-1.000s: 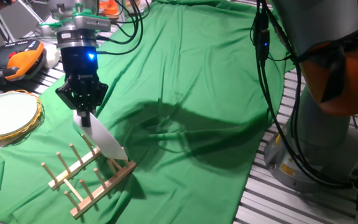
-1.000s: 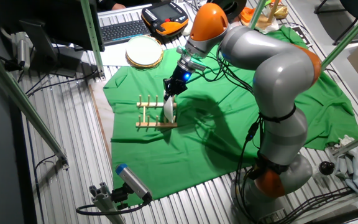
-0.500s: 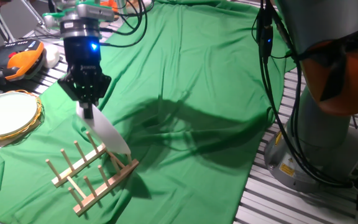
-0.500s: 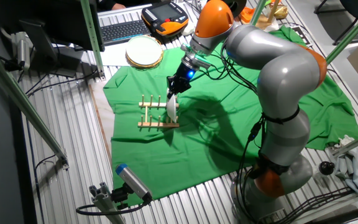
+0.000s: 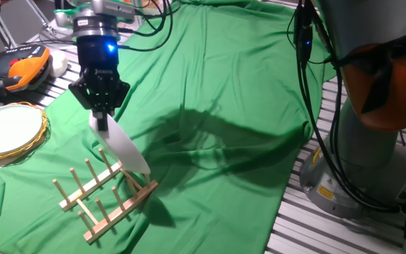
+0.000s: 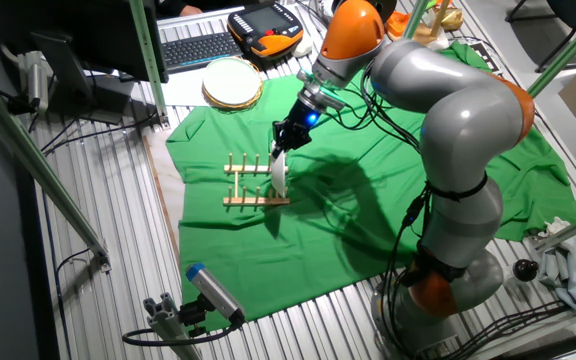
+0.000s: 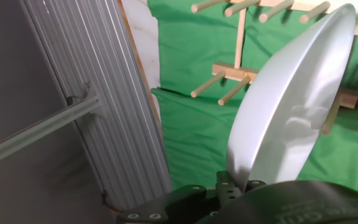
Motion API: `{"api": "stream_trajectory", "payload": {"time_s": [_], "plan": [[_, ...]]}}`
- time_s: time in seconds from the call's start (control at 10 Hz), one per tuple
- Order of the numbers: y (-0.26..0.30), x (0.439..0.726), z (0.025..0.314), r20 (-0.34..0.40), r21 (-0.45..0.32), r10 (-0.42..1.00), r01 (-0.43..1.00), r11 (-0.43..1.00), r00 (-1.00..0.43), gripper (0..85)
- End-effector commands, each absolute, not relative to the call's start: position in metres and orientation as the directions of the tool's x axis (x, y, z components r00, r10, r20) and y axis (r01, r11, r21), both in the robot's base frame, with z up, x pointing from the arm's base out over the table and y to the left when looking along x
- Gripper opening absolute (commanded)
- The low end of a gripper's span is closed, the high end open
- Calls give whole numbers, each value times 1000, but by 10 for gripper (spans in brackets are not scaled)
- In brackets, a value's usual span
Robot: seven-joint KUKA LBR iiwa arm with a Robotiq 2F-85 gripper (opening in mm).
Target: Take the dish off the dish rack
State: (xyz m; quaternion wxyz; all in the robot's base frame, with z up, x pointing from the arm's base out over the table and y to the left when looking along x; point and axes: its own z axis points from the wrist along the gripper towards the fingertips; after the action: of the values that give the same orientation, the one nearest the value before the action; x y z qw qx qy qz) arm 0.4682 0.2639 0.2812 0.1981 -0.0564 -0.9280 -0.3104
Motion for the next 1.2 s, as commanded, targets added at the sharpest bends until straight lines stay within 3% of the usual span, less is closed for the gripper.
{"api": "stream_trajectory", "payload": {"time_s": [0.0,0.7,1.1], "plan": [[262,468,283,403,553,-18,228,802,-915,0],[238,469,304,422,575,-18,252,778,-906,0],[212,477,312,380,505,-27,183,844,-925,0]]}}
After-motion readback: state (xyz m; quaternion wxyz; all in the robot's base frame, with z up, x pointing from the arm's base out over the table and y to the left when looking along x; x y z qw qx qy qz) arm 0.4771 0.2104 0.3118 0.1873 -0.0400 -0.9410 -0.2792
